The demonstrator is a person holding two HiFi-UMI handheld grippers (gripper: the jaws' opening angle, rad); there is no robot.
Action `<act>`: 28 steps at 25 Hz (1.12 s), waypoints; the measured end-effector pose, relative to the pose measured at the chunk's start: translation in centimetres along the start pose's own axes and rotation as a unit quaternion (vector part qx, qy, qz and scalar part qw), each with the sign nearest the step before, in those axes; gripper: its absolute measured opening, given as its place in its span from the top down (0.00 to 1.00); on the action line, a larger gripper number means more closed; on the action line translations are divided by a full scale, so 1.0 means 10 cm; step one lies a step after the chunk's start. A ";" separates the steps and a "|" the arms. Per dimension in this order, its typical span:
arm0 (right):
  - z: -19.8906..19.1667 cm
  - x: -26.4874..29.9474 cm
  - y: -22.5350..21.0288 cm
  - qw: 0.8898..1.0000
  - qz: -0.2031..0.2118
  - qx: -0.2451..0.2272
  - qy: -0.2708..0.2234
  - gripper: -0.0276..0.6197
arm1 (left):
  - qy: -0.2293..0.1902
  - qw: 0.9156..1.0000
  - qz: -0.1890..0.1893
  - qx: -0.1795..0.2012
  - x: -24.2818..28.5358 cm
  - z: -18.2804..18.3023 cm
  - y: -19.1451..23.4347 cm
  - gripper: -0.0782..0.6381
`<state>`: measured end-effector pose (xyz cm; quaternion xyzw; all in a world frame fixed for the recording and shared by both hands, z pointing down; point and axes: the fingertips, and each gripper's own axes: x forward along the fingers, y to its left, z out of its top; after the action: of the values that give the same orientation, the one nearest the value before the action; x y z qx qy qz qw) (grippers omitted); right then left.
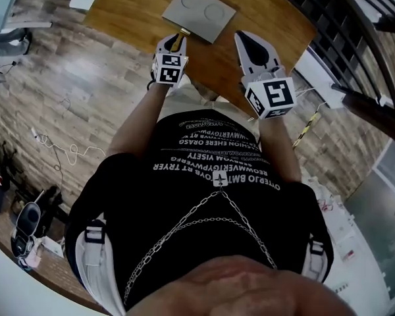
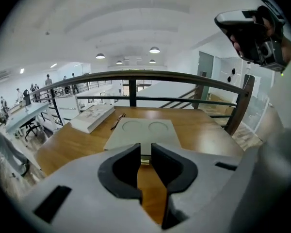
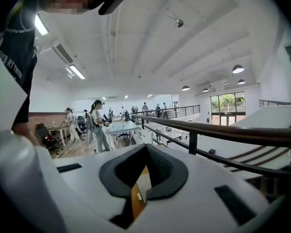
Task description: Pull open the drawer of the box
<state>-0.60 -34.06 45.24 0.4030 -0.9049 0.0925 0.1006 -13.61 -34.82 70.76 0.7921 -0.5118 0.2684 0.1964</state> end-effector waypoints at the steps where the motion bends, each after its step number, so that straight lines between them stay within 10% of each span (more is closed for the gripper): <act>1: 0.02 0.04 0.00 1.000 -0.005 0.001 0.000 0.96 | 0.009 1.000 -0.004 -0.006 0.06 -0.06 0.04 0.82; 28: 0.17 0.17 -0.11 0.995 -0.095 -0.014 0.007 0.96 | 0.156 0.982 -0.080 0.070 1.12 -0.82 0.17 0.65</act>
<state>-1.10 -36.43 44.12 0.4855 -0.8627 0.0732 0.1210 -13.25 -38.58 84.26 0.7909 -0.3895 0.4071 0.2389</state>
